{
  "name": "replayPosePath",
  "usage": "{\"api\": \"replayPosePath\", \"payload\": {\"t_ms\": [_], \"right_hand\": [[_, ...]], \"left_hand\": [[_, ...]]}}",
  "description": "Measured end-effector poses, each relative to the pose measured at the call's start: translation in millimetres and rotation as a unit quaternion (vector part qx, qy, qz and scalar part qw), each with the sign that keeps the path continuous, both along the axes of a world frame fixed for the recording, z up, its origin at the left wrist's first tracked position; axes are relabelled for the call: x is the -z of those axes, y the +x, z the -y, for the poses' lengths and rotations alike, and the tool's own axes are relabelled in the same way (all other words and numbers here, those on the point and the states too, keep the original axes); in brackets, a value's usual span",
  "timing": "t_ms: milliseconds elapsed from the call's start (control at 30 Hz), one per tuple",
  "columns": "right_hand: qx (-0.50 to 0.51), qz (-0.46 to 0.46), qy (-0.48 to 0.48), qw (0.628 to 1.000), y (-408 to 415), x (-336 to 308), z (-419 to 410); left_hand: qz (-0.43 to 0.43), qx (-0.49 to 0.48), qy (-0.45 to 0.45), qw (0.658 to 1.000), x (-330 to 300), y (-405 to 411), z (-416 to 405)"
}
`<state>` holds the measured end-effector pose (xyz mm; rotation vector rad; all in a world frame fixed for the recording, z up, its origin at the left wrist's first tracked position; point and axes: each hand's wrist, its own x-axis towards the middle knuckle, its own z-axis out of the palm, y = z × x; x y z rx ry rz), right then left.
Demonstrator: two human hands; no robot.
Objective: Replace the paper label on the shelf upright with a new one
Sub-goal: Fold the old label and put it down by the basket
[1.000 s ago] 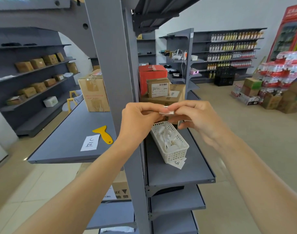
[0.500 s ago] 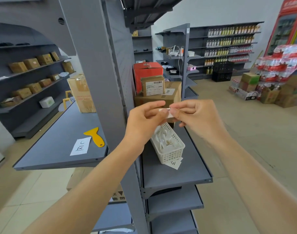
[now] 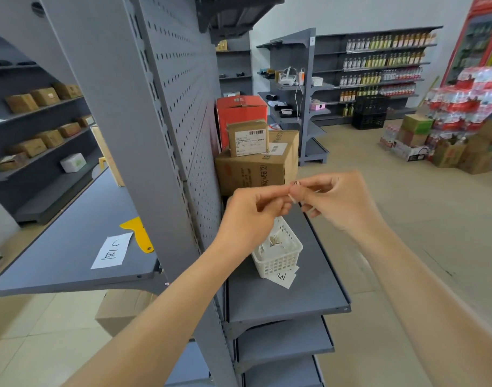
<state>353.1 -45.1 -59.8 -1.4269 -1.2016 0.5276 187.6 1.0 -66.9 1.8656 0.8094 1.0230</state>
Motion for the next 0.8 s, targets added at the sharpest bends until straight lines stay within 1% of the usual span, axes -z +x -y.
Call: {"api": "replayPosePath", "payload": {"t_ms": [67,167,233,300,367,467,600,633,733,800], "right_hand": [[0.036,0.025,0.001,0.999,3.9,5.4,-7.9],[0.052,0.071,-0.017,0.996,4.9,18.3,-21.9],[0.039,0.128,-0.056,0.989,2.7,27.7,-31.2],[0.031,0.156,-0.072,0.985,1.1,37.1,-42.8],[0.037,0.151,-0.076,0.985,-0.3,44.1,-53.1],[0.013,0.121,-0.08,0.989,-5.3,58.5,-71.4],[0.009,0.076,-0.124,0.989,-8.8,79.1,-88.4],[0.012,0.068,-0.121,0.99,-9.9,80.4,-89.1],[0.024,0.024,-0.069,0.997,-15.5,67.3,-80.8],[0.03,0.013,-0.028,0.999,-21.5,50.9,-70.1]], "left_hand": [[-0.034,0.018,-0.007,0.999,2.8,-2.0,0.5],[-0.079,-0.008,-0.009,0.997,3.3,-9.3,-1.6],[-0.051,-0.033,-0.058,0.996,0.2,-15.5,-6.1],[-0.01,-0.064,-0.098,0.993,-4.2,-22.5,-9.7],[0.012,-0.076,-0.107,0.991,-6.6,-25.5,-10.1],[0.023,-0.07,-0.125,0.989,-9.9,-27.2,-7.2],[0.051,-0.064,-0.144,0.986,-15.1,-31.6,-3.7],[0.058,-0.064,-0.144,0.986,-16.3,-32.6,-2.5],[0.074,-0.074,-0.14,0.985,-17.0,-33.6,1.4],[0.087,-0.08,-0.139,0.983,-16.4,-34.3,4.4]]}}
